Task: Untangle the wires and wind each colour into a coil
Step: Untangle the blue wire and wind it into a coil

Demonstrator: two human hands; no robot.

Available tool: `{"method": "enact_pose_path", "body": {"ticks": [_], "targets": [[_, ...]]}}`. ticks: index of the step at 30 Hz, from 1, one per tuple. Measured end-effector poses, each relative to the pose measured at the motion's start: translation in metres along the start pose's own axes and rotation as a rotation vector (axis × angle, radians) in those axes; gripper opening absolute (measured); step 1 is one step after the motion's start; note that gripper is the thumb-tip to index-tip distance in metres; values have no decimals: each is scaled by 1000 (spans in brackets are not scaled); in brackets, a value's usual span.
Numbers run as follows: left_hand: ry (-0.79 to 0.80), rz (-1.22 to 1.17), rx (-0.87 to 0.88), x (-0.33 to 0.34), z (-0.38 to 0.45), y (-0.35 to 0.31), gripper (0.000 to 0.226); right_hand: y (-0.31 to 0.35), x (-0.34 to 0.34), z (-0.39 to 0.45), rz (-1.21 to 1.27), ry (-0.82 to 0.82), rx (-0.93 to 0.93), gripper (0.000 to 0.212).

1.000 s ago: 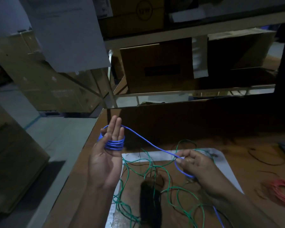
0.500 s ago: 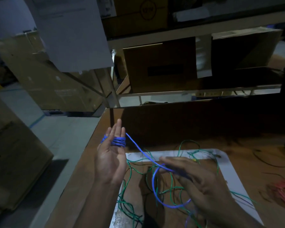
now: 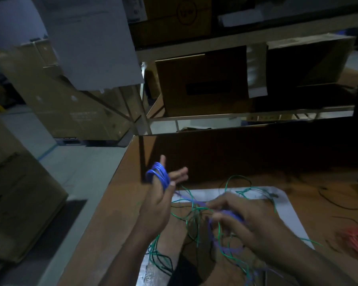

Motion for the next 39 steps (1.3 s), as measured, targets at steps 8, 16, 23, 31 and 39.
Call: {"method": "enact_pose_path", "body": {"ticks": [8, 16, 23, 31, 39], "targets": [[349, 267, -41, 32, -32, -19, 40, -9, -47, 21, -43, -406, -29, 20], [185, -172, -136, 23, -31, -25, 31, -68, -31, 27, 99, -284, 173, 19], [190, -469, -162, 29, -29, -42, 26, -62, 16, 10, -510, -8, 6, 20], [-112, 494, 80, 7, -13, -11, 36, -17, 11, 5, -251, -321, -118, 26], [135, 535, 290, 19, -32, -45, 21, -30, -35, 19, -269, -627, 108, 24]]}}
Point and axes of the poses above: each hand's wrist, its own z-axis towards the middle knuckle, its own x-axis out of the palm, y = z × x, the point moved 4 cm from there along z, towards the middle knuckle, and after that the axes turned 2 degrees about -x, right-handed, at the moved point
